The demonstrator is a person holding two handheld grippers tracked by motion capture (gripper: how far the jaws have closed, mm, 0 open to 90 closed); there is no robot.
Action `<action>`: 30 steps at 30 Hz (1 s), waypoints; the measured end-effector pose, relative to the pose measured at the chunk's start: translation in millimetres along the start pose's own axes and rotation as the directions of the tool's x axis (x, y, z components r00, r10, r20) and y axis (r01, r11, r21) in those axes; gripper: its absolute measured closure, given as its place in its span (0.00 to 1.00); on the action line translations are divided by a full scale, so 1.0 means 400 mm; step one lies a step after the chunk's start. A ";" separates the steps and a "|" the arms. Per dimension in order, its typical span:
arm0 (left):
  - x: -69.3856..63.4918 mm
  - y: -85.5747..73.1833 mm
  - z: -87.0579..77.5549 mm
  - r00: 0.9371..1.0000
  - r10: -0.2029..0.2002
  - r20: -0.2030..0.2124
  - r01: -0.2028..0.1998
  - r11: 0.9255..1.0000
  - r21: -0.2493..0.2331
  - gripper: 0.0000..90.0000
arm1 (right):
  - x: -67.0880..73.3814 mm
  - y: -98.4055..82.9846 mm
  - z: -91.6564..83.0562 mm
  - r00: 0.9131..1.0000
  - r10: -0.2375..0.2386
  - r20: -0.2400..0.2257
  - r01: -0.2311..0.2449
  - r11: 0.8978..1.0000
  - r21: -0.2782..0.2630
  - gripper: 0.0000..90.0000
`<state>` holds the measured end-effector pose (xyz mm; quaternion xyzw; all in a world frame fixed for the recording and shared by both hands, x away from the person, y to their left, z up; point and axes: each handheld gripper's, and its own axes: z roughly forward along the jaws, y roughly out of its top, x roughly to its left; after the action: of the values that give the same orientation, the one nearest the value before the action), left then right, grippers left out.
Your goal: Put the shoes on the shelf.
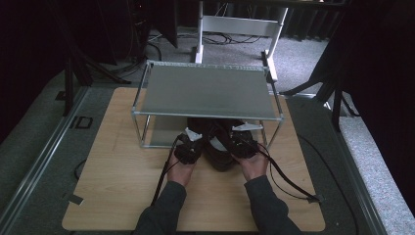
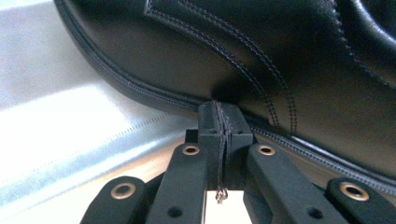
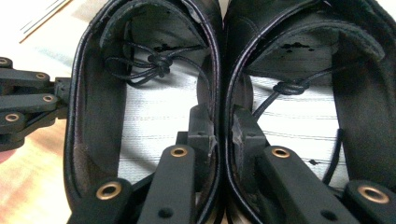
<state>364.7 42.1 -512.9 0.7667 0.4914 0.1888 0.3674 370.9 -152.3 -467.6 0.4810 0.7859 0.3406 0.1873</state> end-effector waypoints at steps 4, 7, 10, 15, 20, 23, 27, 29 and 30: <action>0.004 0.013 0.017 1.000 -0.002 -0.030 0.002 1.000 -0.002 0.99 | 0.003 0.000 0.013 0.999 0.036 0.021 -0.035 0.999 -0.023 0.89; 0.006 0.025 0.032 0.999 -0.003 -0.047 0.003 1.000 -0.007 0.99 | 0.002 0.000 0.023 0.998 0.058 0.038 -0.057 0.998 -0.042 0.89; 0.006 0.036 0.046 0.997 -0.005 -0.074 0.004 1.000 -0.016 1.00 | 0.003 0.000 0.033 0.995 0.085 0.057 -0.081 0.994 -0.068 0.89; 0.001 0.052 0.069 0.993 -0.018 -0.116 0.014 0.999 -0.037 1.00 | 0.003 0.001 0.046 0.990 0.115 0.083 -0.107 0.989 -0.103 0.89; -0.005 0.057 0.080 0.989 -0.036 -0.145 0.029 0.998 -0.050 1.00 | 0.001 0.003 0.060 0.985 0.144 0.097 -0.130 0.982 -0.134 0.89; -0.015 0.056 0.083 0.989 -0.032 -0.147 0.023 0.998 -0.061 1.00 | 0.004 -0.001 0.073 0.982 0.155 0.109 -0.139 0.979 -0.147 0.89; -0.019 0.054 0.090 0.986 -0.043 -0.160 0.033 0.997 -0.062 1.00 | 0.003 -0.003 0.083 0.978 0.173 0.114 -0.155 0.976 -0.152 0.89; -0.024 0.052 0.097 0.980 -0.056 -0.190 0.042 0.996 -0.077 1.00 | 0.011 -0.007 0.091 0.977 0.169 0.130 -0.146 0.974 -0.173 0.89; -0.025 0.052 0.097 0.979 -0.060 -0.196 0.044 0.996 -0.083 1.00 | 0.011 -0.007 0.092 0.975 0.177 0.133 -0.151 0.972 -0.181 0.89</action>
<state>398.5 13.5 -522.1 0.7160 0.5377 0.2736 0.3513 389.8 -136.2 -495.2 0.5506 0.6953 0.3841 0.2566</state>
